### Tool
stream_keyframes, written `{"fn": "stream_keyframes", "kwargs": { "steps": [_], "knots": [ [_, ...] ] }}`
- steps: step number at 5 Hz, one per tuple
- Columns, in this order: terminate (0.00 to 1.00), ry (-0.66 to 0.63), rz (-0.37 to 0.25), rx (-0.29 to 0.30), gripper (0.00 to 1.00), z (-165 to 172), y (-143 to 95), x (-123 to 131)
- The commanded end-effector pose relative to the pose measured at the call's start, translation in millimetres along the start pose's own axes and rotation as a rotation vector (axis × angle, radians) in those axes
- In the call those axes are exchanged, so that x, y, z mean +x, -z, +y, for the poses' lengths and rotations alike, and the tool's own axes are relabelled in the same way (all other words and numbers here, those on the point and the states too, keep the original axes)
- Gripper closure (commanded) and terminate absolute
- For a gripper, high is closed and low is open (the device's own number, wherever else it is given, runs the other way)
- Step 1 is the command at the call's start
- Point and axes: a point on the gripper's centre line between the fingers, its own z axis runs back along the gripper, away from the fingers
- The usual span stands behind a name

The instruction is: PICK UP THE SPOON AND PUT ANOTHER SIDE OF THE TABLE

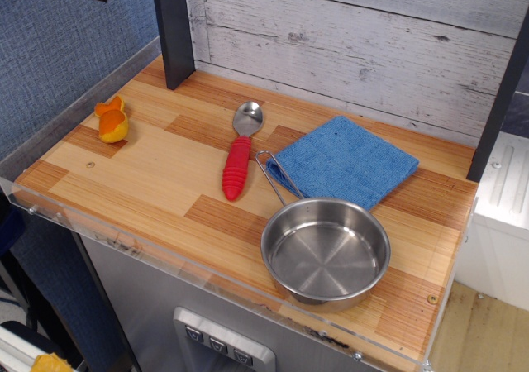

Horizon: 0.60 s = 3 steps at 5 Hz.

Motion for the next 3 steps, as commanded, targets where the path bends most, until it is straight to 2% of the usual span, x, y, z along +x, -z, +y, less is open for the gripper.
{"fn": "stream_keyframes", "kwargs": {
  "steps": [1,2,3],
  "knots": [
    [0.0,0.0,0.0,0.0,0.0,0.0,0.0,0.0],
    [0.0,0.053,0.016,-0.036,0.0,-16.4,6.0,4.2],
    [0.0,0.101,0.046,-0.077,0.0,-30.8,15.1,-4.9]
  ]
}}
